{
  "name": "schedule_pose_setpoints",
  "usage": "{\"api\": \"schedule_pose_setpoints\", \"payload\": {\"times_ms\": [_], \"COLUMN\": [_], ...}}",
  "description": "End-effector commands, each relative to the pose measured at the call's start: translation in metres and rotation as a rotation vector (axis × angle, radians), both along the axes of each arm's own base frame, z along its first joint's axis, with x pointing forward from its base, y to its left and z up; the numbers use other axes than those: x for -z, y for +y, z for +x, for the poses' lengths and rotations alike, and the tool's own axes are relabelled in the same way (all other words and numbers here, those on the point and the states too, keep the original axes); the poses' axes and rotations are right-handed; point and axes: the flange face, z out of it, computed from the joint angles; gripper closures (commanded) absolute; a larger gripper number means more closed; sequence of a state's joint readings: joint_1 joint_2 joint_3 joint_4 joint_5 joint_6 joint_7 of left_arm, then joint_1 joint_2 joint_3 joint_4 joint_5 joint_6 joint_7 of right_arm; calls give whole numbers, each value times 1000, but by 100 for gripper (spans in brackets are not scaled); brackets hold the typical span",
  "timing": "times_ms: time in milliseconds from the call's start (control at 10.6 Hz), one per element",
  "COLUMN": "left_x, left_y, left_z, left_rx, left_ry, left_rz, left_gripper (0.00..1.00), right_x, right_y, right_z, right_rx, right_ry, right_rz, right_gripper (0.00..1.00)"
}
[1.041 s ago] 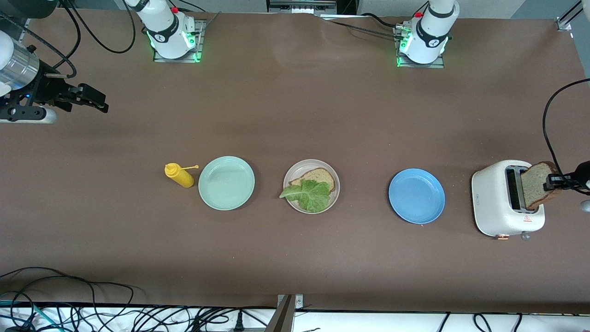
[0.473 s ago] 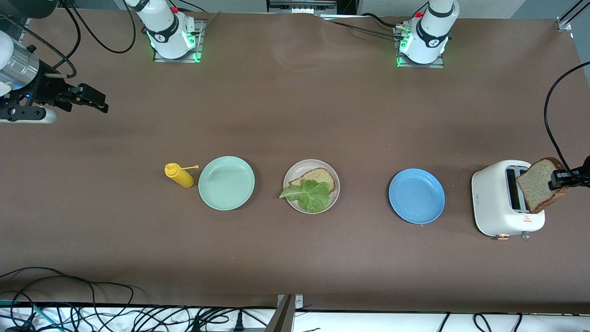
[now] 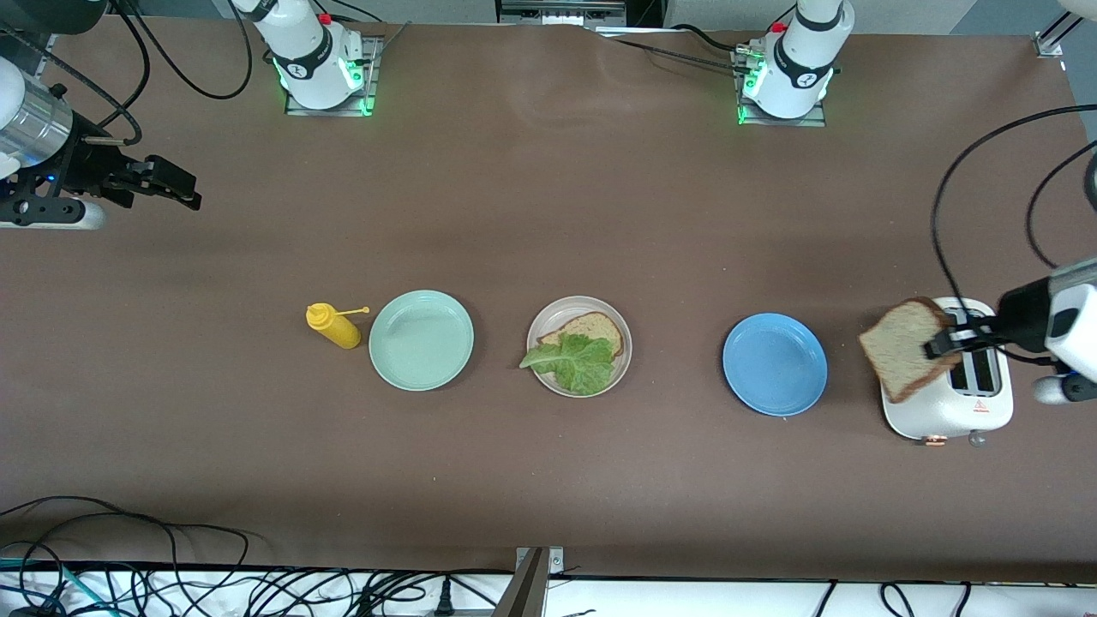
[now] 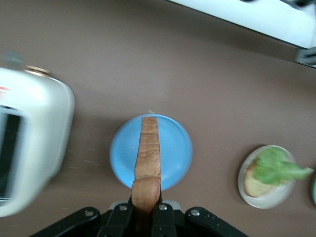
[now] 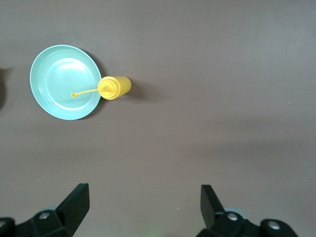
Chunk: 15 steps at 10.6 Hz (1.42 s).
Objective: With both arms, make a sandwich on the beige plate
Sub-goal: 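Lift the bread slice out of the toaster with the left gripper, then carry the bread over the blue plate onto the lettuce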
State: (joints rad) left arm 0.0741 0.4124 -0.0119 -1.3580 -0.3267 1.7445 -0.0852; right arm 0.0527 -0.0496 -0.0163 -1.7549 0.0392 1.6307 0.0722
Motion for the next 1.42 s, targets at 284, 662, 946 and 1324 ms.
{"api": "schedule_pose_setpoints", "payload": {"times_ms": [284, 662, 946, 1324], "left_x": [98, 155, 196, 233], "left_y": [-149, -232, -266, -290], "left_z": [8, 7, 1, -7], "left_rx": [-80, -224, -304, -401], "left_ry": [40, 116, 186, 233], "left_rz": [-317, -529, -639, -707], "left_gripper": [100, 100, 100, 100], "right_x": [-6, -6, -7, -6], "right_y": [2, 2, 2, 1], "right_z": [1, 1, 1, 1], "right_rx": [6, 6, 5, 5], "right_ry": [4, 2, 1, 1], "right_rz": [-1, -2, -2, 0], "right_gripper": [0, 0, 0, 0]}}
